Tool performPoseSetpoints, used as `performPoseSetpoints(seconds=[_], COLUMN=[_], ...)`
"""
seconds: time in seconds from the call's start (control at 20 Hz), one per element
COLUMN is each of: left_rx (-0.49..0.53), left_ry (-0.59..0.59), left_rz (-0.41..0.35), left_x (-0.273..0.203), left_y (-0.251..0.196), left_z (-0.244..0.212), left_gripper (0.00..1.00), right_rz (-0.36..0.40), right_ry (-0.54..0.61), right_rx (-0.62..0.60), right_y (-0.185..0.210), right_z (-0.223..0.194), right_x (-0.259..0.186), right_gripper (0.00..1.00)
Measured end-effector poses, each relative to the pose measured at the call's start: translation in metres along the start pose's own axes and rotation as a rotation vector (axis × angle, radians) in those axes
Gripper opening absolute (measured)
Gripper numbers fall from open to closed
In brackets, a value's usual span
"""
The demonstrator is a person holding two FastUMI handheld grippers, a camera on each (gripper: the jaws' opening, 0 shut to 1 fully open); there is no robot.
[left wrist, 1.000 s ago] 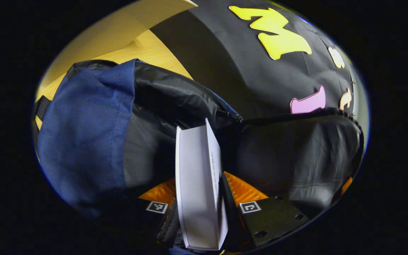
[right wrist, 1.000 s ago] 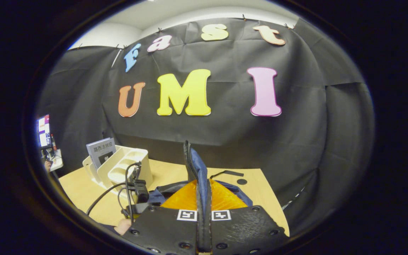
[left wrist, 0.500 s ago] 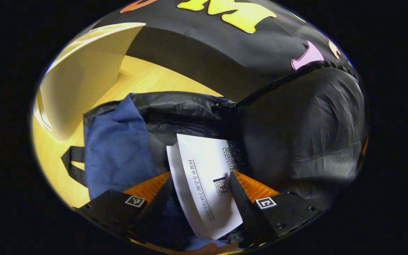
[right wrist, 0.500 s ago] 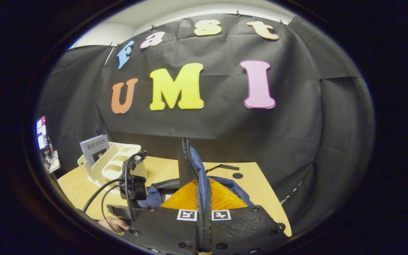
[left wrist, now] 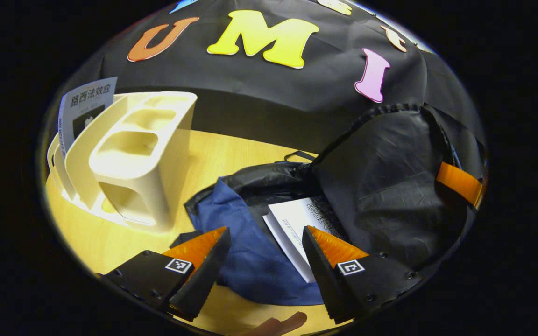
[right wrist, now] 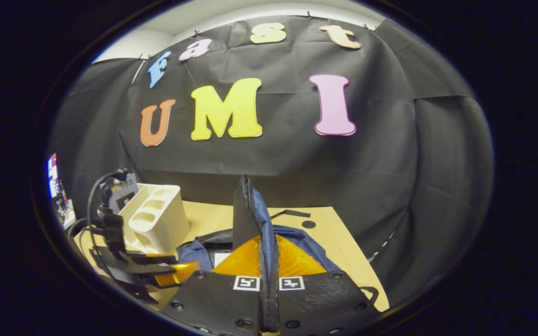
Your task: Open the schoolbag, grab two books from the bookshelf and put them into the schoolbag.
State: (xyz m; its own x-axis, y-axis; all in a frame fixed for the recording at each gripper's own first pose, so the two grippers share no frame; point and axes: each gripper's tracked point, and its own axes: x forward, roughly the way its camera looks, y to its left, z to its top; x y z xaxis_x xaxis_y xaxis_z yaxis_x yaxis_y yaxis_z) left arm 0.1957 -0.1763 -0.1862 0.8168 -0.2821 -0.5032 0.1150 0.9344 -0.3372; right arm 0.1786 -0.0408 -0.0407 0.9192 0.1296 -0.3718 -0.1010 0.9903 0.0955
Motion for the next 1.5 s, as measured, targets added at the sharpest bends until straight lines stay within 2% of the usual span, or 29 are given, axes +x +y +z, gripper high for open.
performPoseSetpoints(seconds=[0.5,0.7,0.9,1.25,1.5], left_rx=[0.096,0.146,0.145,0.173,0.222], left_ry=[-0.083,-0.164,-0.181,-0.22,-0.246], left_rz=[0.184,0.264,0.324,0.385,0.479], left_x=[-0.059,-0.08,-0.091,-0.102,-0.107], left_y=[0.1,0.14,0.175,0.222,0.261], left_z=[0.035,0.072,0.108,0.181,0.231], left_gripper=[0.97,0.97,0.96,0.96,0.94], right_rz=[-0.03,-0.037,-0.033,-0.051,-0.035], right_ry=[0.03,0.032,0.021,0.004,0.003], right_rx=[-0.022,-0.023,-0.015,0.002,0.01], right_y=[0.008,0.016,0.021,0.015,0.011], right_z=[-0.004,-0.004,-0.005,-0.006,-0.008], right_x=[0.006,0.007,0.005,0.002,0.003], right_gripper=[0.0,0.0,0.0,0.01,0.01])
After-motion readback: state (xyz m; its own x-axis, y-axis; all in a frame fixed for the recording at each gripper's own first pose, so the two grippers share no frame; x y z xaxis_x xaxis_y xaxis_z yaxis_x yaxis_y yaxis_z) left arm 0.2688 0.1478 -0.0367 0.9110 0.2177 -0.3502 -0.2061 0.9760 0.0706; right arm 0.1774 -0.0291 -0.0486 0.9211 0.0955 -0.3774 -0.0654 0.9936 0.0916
